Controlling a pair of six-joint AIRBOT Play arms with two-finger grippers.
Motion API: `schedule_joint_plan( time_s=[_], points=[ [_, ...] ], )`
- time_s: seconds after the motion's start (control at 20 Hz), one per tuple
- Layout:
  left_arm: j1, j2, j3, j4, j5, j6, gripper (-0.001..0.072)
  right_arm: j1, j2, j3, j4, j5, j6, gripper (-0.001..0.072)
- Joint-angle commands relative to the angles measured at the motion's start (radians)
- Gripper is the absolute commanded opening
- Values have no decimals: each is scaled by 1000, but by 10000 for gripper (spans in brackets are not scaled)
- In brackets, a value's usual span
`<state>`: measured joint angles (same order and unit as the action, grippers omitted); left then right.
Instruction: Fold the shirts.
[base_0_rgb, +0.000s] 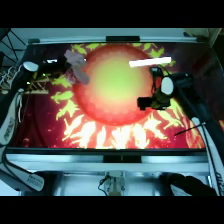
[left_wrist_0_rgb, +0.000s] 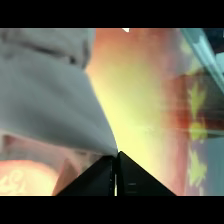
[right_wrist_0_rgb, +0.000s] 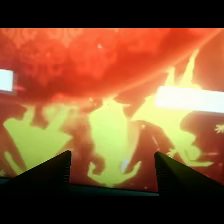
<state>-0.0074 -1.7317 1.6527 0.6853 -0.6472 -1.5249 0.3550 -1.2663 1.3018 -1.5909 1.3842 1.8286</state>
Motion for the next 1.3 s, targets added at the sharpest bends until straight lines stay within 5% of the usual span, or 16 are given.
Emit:
schedule_joint_plan(
  time_s=[0.0, 0.1, 0.2, 0.3, 0.5, 0.65, 0.8, 0.85, 0.9, 0.95, 1.15, 1.25],
  points=[
    [-62, 260, 0, 44, -166, 275, 38, 0, 75, 41, -256, 163, -14, 626],
    [-110, 369, 0, 172, -317, 158, 38, 0, 156, 85, -410, 204, -43, 626],
    [-198, 431, -5, 241, -430, 132, 38, 0, 255, 113, -518, 204, -63, 625],
    [-328, 455, -36, 295, -440, 75, 38, 0, 353, 126, -586, 198, -63, 626],
    [-606, 419, -214, 433, -290, -99, 39, 0, 501, 126, -574, 221, -41, 626],
    [-737, 343, -359, 394, -103, -301, 40, 0, 526, 125, -508, 276, -7, 626],
    [-847, 240, -389, 323, -32, -305, 41, 0, 525, 71, -358, 214, 42, 625],
    [-865, 215, -389, 298, -34, -305, 86, 0, 525, 34, -319, 180, 49, 625],
    [-868, 201, -388, 262, -47, -306, 443, 0, 525, -13, -279, 144, 63, 625],
    [-853, 202, -386, 239, -76, -310, 688, 0, 520, -55, -247, 114, 76, 625],
    [-608, 293, -322, 243, -394, -211, 700, 0, 441, -183, -178, 62, 66, 625],
    [-450, 387, -320, 285, -515, -189, 698, -44, 375, -233, -58, 70, -22, 623]
  ],
)
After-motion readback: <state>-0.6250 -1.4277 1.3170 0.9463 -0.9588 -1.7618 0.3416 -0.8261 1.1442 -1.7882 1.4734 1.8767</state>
